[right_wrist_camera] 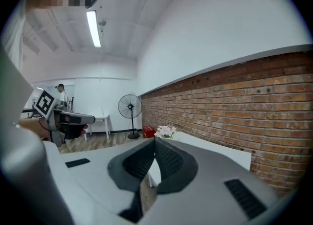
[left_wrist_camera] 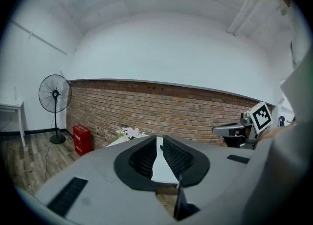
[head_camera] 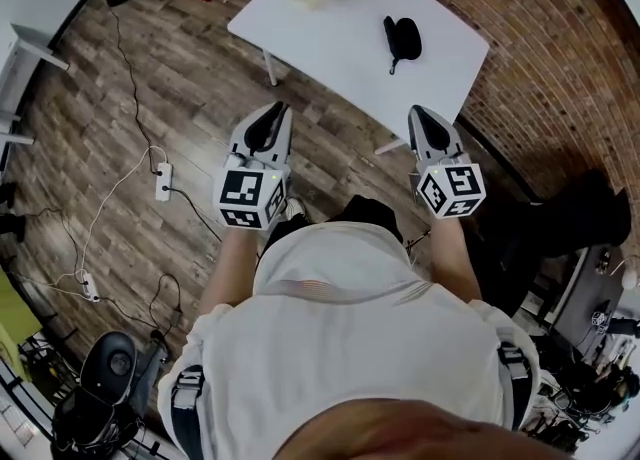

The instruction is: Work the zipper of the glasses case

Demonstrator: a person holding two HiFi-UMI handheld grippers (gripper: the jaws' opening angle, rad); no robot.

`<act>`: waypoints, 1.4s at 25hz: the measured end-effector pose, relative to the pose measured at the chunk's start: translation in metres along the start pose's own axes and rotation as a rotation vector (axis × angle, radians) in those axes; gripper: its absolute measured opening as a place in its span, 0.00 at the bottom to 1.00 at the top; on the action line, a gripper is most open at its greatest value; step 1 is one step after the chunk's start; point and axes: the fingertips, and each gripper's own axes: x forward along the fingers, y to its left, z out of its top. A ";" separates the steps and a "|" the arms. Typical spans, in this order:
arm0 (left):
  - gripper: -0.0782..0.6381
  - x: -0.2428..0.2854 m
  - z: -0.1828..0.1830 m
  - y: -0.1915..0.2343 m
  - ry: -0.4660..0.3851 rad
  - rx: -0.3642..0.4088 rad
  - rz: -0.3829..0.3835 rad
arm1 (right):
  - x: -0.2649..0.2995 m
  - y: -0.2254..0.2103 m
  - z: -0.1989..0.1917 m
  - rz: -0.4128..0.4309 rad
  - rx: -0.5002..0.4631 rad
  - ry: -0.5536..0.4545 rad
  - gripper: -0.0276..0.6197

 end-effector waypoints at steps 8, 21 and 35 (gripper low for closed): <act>0.17 0.057 0.000 0.018 0.039 0.005 -0.083 | 0.036 -0.040 -0.002 -0.082 0.035 0.018 0.12; 0.17 0.237 0.037 0.022 0.067 0.071 -0.161 | 0.126 -0.181 0.009 -0.156 0.128 -0.004 0.12; 0.17 0.374 0.034 -0.008 0.154 0.089 -0.384 | 0.145 -0.276 -0.008 -0.341 0.225 0.029 0.12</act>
